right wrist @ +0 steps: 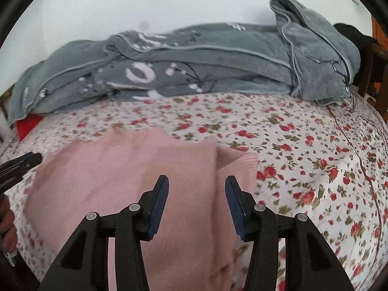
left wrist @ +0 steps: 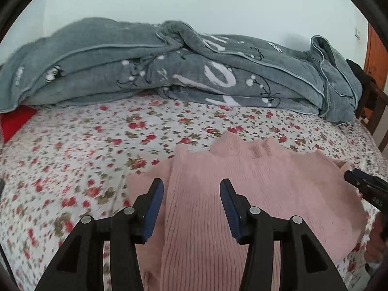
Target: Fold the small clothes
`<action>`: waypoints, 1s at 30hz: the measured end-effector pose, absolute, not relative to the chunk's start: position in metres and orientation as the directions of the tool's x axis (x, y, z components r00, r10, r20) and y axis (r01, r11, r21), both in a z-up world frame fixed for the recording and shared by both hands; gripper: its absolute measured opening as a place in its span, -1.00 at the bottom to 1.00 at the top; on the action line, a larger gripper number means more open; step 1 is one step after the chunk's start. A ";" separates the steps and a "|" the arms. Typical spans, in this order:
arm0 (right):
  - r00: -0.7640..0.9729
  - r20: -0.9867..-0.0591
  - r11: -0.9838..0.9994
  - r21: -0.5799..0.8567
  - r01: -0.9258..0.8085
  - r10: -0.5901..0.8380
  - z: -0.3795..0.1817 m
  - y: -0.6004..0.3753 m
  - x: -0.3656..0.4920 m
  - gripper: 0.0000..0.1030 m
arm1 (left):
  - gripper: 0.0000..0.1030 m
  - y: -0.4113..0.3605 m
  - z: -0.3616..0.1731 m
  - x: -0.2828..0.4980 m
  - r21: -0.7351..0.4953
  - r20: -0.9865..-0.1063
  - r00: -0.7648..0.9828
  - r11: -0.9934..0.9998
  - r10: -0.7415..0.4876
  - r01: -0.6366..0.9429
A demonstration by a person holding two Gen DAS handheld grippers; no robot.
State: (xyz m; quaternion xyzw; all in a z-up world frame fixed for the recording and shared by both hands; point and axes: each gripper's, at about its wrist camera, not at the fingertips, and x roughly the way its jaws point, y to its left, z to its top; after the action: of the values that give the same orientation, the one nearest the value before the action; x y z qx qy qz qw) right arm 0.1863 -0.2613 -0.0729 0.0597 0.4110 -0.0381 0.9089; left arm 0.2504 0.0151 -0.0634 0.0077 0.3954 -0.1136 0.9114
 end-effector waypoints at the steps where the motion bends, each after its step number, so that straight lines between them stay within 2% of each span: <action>1: 0.650 -0.760 0.989 0.086 0.118 -0.011 -0.076 -0.268 0.194 -0.07 | -0.10 0.016 -0.065 0.260 -0.095 -0.733 0.645 0.971 -0.216 0.218; 7: 0.560 -0.825 0.981 0.160 0.108 0.073 -0.106 -0.284 0.237 -0.07 | -0.11 0.014 -0.094 0.316 -0.141 -0.802 0.558 0.975 -0.214 0.172; 8: 0.546 -0.833 0.979 0.176 0.105 0.091 -0.110 -0.285 0.241 -0.07 | -0.16 0.015 -0.101 0.320 -0.141 -0.812 0.545 0.976 -0.208 0.163; 9: 0.536 -0.838 0.977 0.185 0.103 0.102 -0.113 -0.286 0.245 -0.07 | -0.22 0.016 -0.110 0.326 -0.140 -0.824 0.530 0.978 -0.201 0.152; 10: 0.522 -0.846 0.978 0.185 0.098 0.108 -0.117 -0.285 0.249 -0.08 | -0.37 0.017 -0.118 0.330 -0.141 -0.834 0.516 0.980 -0.195 0.143; 11: 0.514 -0.851 0.980 0.177 0.094 0.105 -0.119 -0.283 0.252 -0.13 | -0.65 0.017 -0.122 0.333 -0.140 -0.839 0.509 0.981 -0.190 0.135; 12: 0.511 -0.853 0.982 0.169 0.084 0.103 -0.121 -0.281 0.254 -0.43 | -0.78 0.020 -0.125 0.334 -0.136 -0.841 0.511 0.983 -0.179 0.122; 13: 0.518 -0.850 0.985 0.157 0.074 0.097 -0.120 -0.279 0.254 -0.90 | -0.84 0.024 -0.123 0.332 -0.148 -0.831 0.524 0.982 -0.186 0.114; 17: 0.631 -0.768 0.977 0.199 0.072 0.110 -0.100 -0.287 0.240 -0.90 | -0.86 0.052 -0.114 0.323 -0.235 -0.769 0.595 0.969 -0.234 0.077; 20: 0.579 -0.809 0.977 0.192 0.091 0.105 -0.114 -0.290 0.252 -0.90 | -0.86 0.048 -0.133 0.334 -0.186 -0.820 0.540 0.981 -0.190 0.062; 22: 0.519 -0.848 0.977 0.185 0.102 0.106 -0.131 -0.292 0.261 -0.90 | -0.84 0.049 -0.135 0.332 -0.192 -0.817 0.543 0.979 -0.195 0.063; 24: 0.516 -0.850 0.979 0.180 0.092 0.108 -0.127 -0.292 0.261 -0.88 | -0.78 0.049 -0.129 0.331 -0.188 -0.813 0.546 0.978 -0.203 0.085; 25: 0.516 -0.851 0.983 0.161 0.083 0.096 -0.121 -0.292 0.260 -0.78 | -0.74 0.049 -0.127 0.331 -0.183 -0.815 0.541 0.978 -0.209 0.101; 26: 0.519 -0.852 0.986 0.140 0.086 0.076 -0.115 -0.292 0.259 -0.75 | -0.60 0.049 -0.124 0.330 -0.173 -0.817 0.538 0.978 -0.209 0.117; 27: 0.527 -0.848 0.988 0.119 0.098 0.050 -0.109 -0.293 0.257 -0.74 | -0.55 0.048 -0.118 0.328 -0.149 -0.814 0.547 0.981 -0.195 0.127; 30: 0.583 -0.812 0.988 0.085 0.126 -0.004 -0.081 -0.294 0.250 -0.51 | -0.51 0.043 -0.098 0.320 -0.099 -0.789 0.589 0.983 -0.173 0.155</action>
State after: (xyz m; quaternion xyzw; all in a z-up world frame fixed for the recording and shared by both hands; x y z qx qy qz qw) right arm 0.2497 -0.2936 -0.0806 0.0668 0.4550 -0.0365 0.8872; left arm 0.3205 0.0432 -0.0982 -0.0097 0.4437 -0.0920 0.8914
